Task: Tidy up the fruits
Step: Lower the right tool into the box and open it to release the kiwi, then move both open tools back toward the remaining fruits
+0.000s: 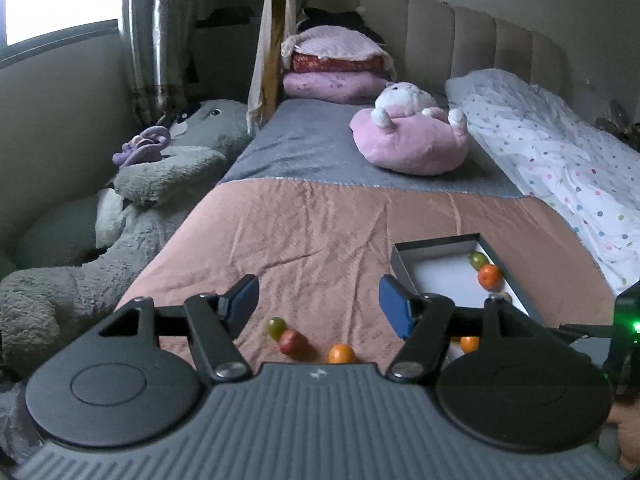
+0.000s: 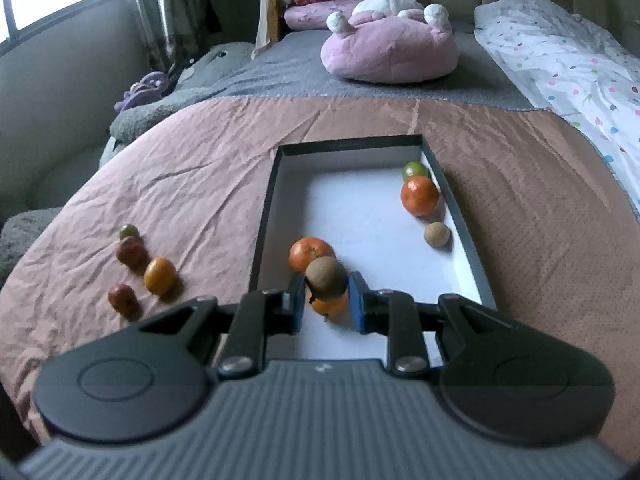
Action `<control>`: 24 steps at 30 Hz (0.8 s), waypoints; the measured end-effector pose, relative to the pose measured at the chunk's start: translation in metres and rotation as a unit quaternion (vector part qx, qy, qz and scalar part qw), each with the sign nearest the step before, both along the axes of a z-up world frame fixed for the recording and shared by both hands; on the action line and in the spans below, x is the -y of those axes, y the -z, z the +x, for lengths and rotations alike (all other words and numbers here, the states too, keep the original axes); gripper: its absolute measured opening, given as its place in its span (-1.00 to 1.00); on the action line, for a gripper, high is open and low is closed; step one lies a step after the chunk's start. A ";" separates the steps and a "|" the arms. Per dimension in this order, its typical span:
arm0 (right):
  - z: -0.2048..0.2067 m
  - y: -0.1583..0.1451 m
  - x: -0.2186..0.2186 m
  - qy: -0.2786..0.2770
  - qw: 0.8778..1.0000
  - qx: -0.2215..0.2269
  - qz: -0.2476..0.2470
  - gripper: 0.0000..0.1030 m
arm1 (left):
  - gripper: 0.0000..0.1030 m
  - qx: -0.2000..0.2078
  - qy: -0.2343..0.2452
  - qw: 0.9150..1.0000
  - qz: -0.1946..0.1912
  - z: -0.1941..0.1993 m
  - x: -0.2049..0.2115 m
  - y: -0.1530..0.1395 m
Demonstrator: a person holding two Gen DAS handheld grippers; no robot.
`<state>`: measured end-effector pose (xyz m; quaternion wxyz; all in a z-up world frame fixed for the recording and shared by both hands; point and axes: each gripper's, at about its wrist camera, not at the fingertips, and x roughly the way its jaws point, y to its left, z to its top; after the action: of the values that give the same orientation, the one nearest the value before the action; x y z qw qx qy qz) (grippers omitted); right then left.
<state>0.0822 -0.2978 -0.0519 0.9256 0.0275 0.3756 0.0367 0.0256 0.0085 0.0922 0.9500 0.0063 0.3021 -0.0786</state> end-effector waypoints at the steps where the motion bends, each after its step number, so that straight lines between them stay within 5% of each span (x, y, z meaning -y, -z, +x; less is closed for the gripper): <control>1: 0.000 0.000 -0.001 0.001 1.000 0.000 -0.001 -0.47 | 0.40 0.003 -0.002 1.000 -0.001 -0.002 -0.004 -0.003; 15: 0.000 -0.014 -0.009 0.015 1.000 0.017 -0.014 -0.47 | 0.41 0.009 -0.029 1.000 -0.006 -0.015 -0.037 -0.007; 24: -0.017 -0.031 -0.035 -0.027 0.999 0.045 0.009 -0.47 | 0.41 0.001 -0.038 0.999 -0.007 -0.010 -0.042 0.005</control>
<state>0.0656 -0.2629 -0.0213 0.9400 0.0236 0.3340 0.0659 0.0153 0.0507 0.0876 0.9527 -0.0117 0.3003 -0.0447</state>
